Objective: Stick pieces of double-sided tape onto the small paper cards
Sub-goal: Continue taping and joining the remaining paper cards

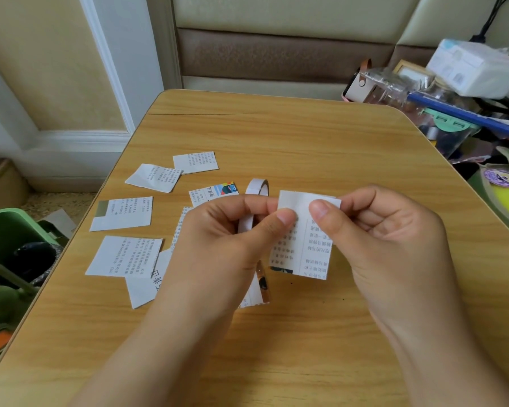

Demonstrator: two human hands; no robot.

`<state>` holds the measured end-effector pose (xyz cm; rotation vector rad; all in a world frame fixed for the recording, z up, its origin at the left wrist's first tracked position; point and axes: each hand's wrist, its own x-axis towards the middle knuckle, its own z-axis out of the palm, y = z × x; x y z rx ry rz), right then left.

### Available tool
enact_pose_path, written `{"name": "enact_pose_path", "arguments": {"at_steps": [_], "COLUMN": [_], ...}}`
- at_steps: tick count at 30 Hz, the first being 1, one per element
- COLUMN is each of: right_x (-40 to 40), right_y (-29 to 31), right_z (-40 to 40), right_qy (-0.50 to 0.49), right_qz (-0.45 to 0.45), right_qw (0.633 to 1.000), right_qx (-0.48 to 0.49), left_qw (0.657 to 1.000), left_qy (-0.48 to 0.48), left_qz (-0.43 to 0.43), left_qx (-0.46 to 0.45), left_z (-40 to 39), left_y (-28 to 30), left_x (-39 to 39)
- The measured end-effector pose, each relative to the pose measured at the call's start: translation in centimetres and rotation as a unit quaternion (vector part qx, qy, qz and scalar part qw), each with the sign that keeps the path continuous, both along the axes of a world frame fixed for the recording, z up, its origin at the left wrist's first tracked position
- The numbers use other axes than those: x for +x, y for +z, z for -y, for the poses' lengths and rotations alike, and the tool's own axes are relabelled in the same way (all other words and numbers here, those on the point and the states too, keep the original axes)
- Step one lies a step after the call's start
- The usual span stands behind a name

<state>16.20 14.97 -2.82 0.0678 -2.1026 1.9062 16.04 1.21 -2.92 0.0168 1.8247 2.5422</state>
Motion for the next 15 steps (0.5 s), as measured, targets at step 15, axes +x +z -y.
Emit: {"name": "enact_pose_path", "arguments": {"at_steps": [15], "right_x": [-0.33], "right_y": [0.26], "right_z": [0.04], "right_qy": [0.008], "right_qz": [-0.005], "right_qw": [1.000], "right_qx": [0.012], "left_qw": [0.992], "left_qy": [0.033], "left_qz": [-0.033], "left_qx": [-0.119], "left_z": [0.31], "left_y": [-0.92], "left_x": [-0.55]}}
